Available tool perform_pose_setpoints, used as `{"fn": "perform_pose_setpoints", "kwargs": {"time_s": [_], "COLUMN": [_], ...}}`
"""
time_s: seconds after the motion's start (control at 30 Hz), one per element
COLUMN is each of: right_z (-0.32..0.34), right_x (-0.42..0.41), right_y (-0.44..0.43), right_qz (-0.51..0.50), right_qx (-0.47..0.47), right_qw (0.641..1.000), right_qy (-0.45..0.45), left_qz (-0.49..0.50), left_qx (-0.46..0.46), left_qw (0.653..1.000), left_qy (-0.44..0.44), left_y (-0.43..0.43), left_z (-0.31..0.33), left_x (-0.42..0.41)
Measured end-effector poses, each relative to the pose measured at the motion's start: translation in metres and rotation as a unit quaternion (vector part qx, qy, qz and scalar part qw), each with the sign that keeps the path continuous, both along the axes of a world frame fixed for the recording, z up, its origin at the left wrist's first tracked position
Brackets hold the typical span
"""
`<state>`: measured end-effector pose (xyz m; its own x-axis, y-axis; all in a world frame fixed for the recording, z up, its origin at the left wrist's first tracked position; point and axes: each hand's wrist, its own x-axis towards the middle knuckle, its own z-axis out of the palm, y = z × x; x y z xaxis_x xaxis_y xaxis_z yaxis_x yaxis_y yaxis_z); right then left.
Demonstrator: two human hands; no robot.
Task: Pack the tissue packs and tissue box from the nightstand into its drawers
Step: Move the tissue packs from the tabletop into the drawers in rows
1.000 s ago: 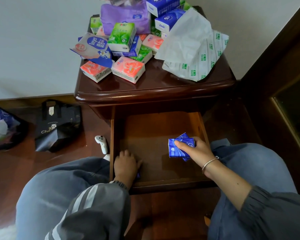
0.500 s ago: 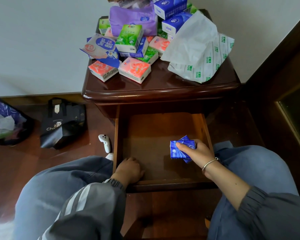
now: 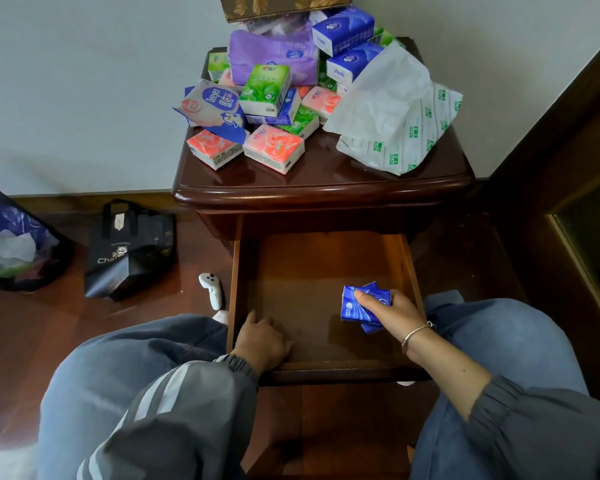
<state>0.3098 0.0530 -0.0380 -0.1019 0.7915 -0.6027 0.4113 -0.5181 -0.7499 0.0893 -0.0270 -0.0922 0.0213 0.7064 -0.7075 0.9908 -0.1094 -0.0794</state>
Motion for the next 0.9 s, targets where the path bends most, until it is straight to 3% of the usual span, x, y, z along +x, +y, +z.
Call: {"fn": "perform_pose_setpoints", "kwargs": {"time_s": [0.13, 0.23, 0.27, 0.33, 0.4, 0.47, 0.53, 0.7, 0.9], "right_z": [-0.003, -0.004, -0.004, -0.008, -0.015, -0.027, -0.039, -0.068, -0.079], "right_x": [-0.001, -0.012, -0.018, -0.033, -0.05, -0.066, -0.079, -0.099, -0.121], "right_y": [-0.001, -0.004, -0.005, -0.008, -0.011, -0.013, -0.016, -0.018, -0.007], "right_qz": [0.009, 0.021, 0.036, 0.072, 0.117, 0.171, 0.231, 0.357, 0.457], "right_qx": [-0.012, -0.025, -0.024, -0.023, -0.013, -0.004, -0.015, -0.022, 0.009], "right_qw": [1.0, 0.999, 0.999, 0.997, 0.993, 0.985, 0.972, 0.923, 0.863], "right_qy": [0.003, 0.027, 0.03, 0.034, 0.016, -0.013, -0.04, -0.14, -0.217], "left_qz": [0.0, 0.001, 0.038, 0.163, 0.307, 0.462, 0.552, 0.565, 0.566], "left_qx": [0.03, 0.177, 0.244, 0.385, 0.439, 0.359, 0.242, 0.224, 0.216], "left_qw": [0.999, 0.983, 0.965, 0.895, 0.825, 0.779, 0.744, 0.726, 0.731], "left_qy": [-0.011, -0.051, -0.088, -0.157, -0.182, -0.226, -0.289, -0.321, -0.314], "left_y": [0.0, 0.006, 0.007, 0.007, -0.001, -0.012, -0.019, -0.022, -0.018], "left_z": [0.009, 0.03, 0.037, 0.047, 0.048, 0.041, 0.031, 0.023, 0.026], "left_x": [0.0, -0.007, -0.012, -0.026, -0.045, -0.058, -0.058, -0.06, -0.067]}}
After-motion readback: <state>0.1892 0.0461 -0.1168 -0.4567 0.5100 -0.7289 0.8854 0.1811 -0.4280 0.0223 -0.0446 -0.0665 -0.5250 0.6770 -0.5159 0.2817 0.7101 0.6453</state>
